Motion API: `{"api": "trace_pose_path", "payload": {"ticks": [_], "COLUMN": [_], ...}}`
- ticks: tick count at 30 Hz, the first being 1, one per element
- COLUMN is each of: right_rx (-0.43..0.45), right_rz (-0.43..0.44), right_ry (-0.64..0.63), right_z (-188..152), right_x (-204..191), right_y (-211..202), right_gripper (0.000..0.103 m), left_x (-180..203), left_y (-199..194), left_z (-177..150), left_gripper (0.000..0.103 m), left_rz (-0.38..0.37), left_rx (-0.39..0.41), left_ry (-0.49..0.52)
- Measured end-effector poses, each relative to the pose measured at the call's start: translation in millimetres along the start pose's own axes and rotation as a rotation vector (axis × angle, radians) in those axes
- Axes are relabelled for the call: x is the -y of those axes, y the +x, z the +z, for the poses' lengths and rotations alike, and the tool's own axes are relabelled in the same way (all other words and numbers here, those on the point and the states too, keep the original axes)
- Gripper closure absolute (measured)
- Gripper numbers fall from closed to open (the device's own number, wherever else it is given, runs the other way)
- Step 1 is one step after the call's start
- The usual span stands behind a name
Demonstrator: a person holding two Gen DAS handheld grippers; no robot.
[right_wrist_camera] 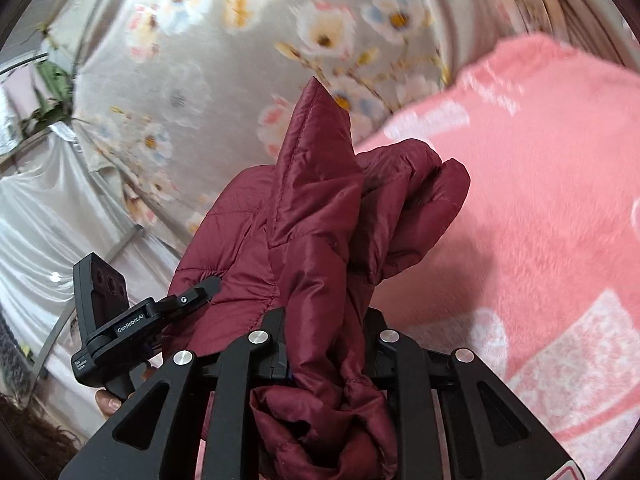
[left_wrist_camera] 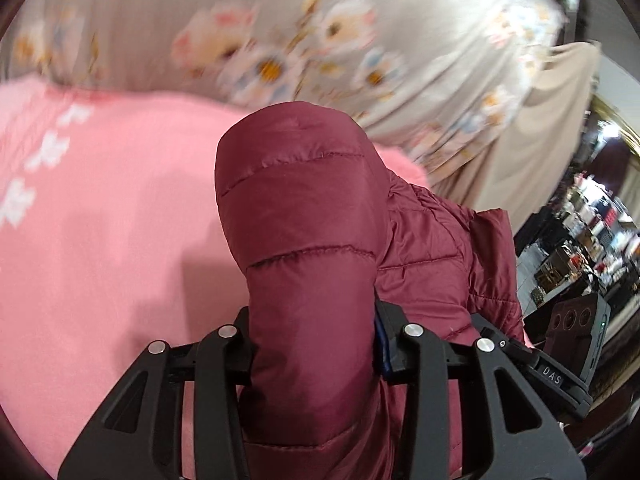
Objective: Fold large clothes
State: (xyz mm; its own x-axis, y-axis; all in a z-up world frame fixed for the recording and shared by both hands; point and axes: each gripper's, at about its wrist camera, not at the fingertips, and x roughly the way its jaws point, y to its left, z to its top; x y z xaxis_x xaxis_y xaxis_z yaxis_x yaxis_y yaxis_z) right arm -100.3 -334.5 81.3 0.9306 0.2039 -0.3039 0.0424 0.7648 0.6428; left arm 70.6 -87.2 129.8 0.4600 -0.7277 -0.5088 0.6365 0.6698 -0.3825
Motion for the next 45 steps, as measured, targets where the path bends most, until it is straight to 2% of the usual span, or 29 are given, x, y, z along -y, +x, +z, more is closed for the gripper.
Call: {"api": "trace_pose_path", "payload": {"ticks": [7, 12, 18, 23, 27, 30, 34, 45], "right_rx": [0.204, 0.287, 0.321, 0.288, 0.240, 0.191, 0.107, -0.080], "right_rz": [0.069, 0.129, 0.186, 0.211, 0.216, 0.191, 0.156, 0.064], "right_ry": [-0.226, -0.351, -0.462, -0.507, -0.519, -0.521, -0.471, -0.372], "right_z": [38.4, 64.2, 89.1, 101.4, 104.8, 98.5, 89.4, 55.2], "right_x": [-94.0, -152.3, -214.6, -244.4, -252.9, -248.1, -221.0, -145.4], "right_y": [-62.2, -73.3, -47.6, 1.6, 64.1, 114.4, 179.9, 306.2], "right_gripper": [0.084, 0.083, 0.083, 0.083, 0.083, 0.083, 0.083, 0.083], "left_x": [54.6, 69.1, 48.5, -1.4, -46.7, -86.7, -137.4, -226.5], "left_y": [-95.9, -150.0, -188.9, -199.6, -192.9, -169.3, -122.8, -4.5], "left_z": [32.7, 61.7, 91.7, 114.6, 125.0, 126.4, 131.1, 113.9], "left_gripper": [0.064, 0.063, 0.062, 0.062, 0.060, 0.060, 0.060, 0.060], "left_rz": [-0.037, -0.018, 0.045, 0.065, 0.099, 0.141, 0.180, 0.232], "left_rx": [0.245, 0.409, 0.533, 0.582, 0.592, 0.564, 0.483, 0.294], "left_ry": [0.151, 0.247, 0.286, 0.236, 0.201, 0.178, 0.126, 0.015]}}
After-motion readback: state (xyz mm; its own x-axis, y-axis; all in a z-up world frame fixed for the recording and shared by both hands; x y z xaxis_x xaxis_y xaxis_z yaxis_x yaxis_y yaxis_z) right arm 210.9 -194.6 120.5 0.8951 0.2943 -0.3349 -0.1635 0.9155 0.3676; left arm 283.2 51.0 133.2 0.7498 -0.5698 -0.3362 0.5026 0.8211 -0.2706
